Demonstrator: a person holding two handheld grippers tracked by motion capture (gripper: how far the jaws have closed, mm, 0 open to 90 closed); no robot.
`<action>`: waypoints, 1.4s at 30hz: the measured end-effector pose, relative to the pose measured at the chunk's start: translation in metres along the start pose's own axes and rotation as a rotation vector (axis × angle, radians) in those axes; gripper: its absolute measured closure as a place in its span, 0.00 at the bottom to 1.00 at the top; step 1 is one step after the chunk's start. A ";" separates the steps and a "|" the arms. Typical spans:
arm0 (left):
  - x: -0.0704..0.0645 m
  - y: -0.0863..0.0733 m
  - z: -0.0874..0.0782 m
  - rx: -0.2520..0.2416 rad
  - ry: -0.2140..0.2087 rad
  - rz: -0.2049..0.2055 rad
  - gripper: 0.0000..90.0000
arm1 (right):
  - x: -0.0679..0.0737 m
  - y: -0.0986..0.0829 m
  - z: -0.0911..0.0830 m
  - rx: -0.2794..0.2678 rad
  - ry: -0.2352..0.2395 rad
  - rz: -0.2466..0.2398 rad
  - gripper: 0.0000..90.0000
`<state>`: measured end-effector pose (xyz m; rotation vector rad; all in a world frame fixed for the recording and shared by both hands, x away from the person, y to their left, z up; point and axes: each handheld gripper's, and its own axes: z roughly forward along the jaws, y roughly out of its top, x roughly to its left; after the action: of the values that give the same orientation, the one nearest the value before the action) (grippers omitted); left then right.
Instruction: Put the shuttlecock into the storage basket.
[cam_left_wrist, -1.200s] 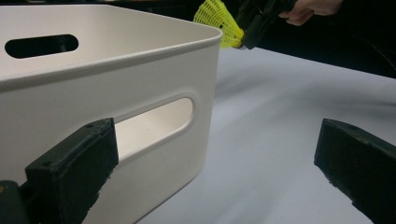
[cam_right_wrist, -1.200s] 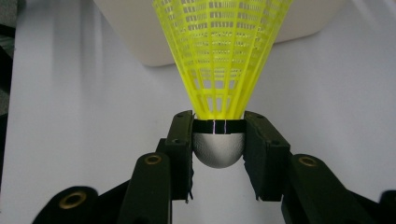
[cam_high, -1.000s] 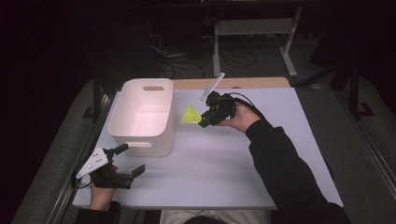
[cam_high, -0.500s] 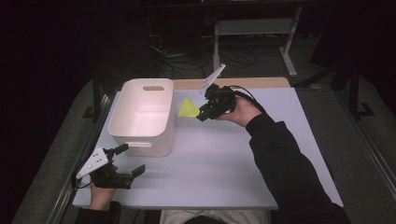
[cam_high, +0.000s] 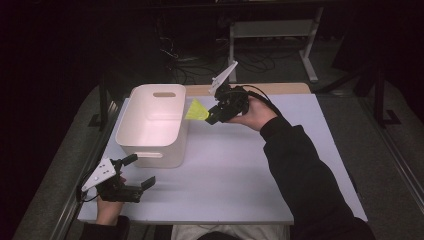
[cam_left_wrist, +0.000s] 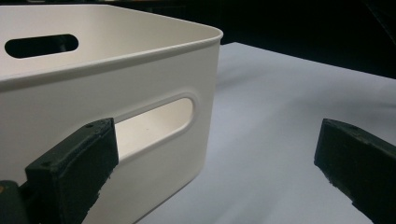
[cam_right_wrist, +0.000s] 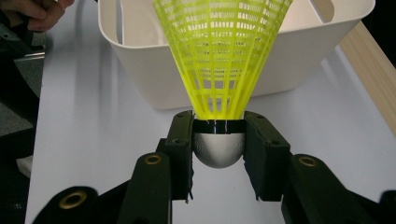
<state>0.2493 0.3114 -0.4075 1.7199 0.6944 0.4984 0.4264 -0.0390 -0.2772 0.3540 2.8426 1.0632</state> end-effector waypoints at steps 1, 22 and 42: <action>0.000 0.000 0.000 0.000 0.000 0.000 0.00 | 0.000 0.001 0.000 0.002 0.001 -0.003 0.70; 0.000 0.000 0.000 -0.002 -0.001 0.002 0.00 | 0.004 0.037 0.000 -0.017 0.008 -0.047 0.70; 0.000 0.000 -0.001 -0.004 -0.001 0.002 0.00 | 0.004 0.069 0.006 -0.027 0.012 -0.072 0.70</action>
<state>0.2490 0.3119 -0.4072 1.7177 0.6900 0.4999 0.4365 0.0156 -0.2364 0.2425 2.8252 1.0930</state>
